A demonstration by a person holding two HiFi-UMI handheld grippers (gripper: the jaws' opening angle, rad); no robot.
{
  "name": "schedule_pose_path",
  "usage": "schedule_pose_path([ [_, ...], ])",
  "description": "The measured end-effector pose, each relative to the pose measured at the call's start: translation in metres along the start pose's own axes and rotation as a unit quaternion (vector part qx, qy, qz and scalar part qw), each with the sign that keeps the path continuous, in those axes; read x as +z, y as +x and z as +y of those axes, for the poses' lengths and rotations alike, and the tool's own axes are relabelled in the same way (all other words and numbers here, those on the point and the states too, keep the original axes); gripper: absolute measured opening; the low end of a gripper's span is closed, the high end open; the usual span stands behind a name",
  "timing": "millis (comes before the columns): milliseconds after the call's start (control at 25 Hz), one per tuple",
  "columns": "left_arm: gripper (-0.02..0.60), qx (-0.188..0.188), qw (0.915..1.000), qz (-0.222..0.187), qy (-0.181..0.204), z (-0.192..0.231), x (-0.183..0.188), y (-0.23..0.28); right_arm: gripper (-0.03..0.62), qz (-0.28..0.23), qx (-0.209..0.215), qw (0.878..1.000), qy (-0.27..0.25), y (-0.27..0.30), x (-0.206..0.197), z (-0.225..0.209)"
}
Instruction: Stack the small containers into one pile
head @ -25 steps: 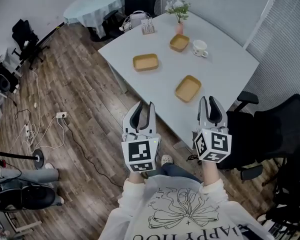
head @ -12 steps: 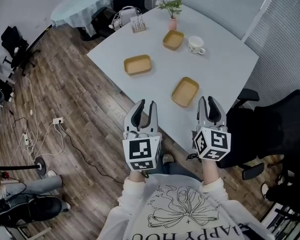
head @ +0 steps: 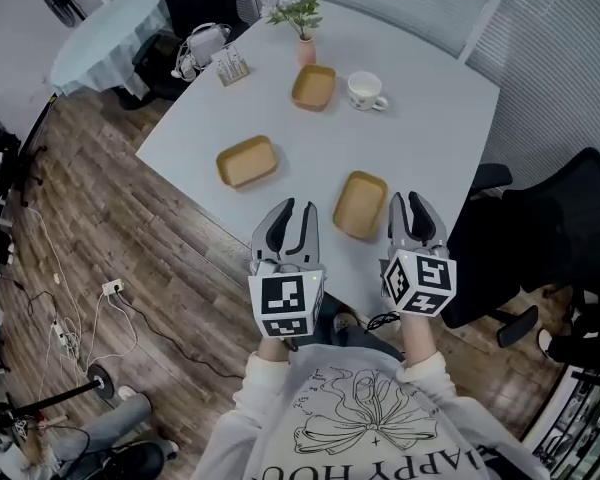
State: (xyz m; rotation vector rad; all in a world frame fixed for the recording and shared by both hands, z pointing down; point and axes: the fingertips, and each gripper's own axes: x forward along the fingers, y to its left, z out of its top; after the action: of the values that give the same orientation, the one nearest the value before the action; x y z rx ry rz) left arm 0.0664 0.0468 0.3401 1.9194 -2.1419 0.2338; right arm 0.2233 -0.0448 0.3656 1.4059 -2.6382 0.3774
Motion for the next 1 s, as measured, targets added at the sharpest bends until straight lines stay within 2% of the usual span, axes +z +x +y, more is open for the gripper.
schedule_pose_path([
  [240, 0.089, -0.051, 0.998, 0.037, 0.004, 0.003, -0.012, 0.051, 0.114, 0.033, -0.042, 0.999, 0.011, 0.028, -0.019, -0.014],
  [480, 0.089, -0.092, 0.9923, 0.083, 0.0, -0.003, -0.039, 0.096, 0.12, 0.072, -0.072, 0.995, 0.021, 0.05, -0.046, -0.033],
  [1000, 0.103, -0.158, 0.9697, 0.186, 0.008, -0.029, -0.114, 0.14, 0.12, 0.165, -0.093, 0.981, 0.04, 0.066, -0.119, -0.048],
])
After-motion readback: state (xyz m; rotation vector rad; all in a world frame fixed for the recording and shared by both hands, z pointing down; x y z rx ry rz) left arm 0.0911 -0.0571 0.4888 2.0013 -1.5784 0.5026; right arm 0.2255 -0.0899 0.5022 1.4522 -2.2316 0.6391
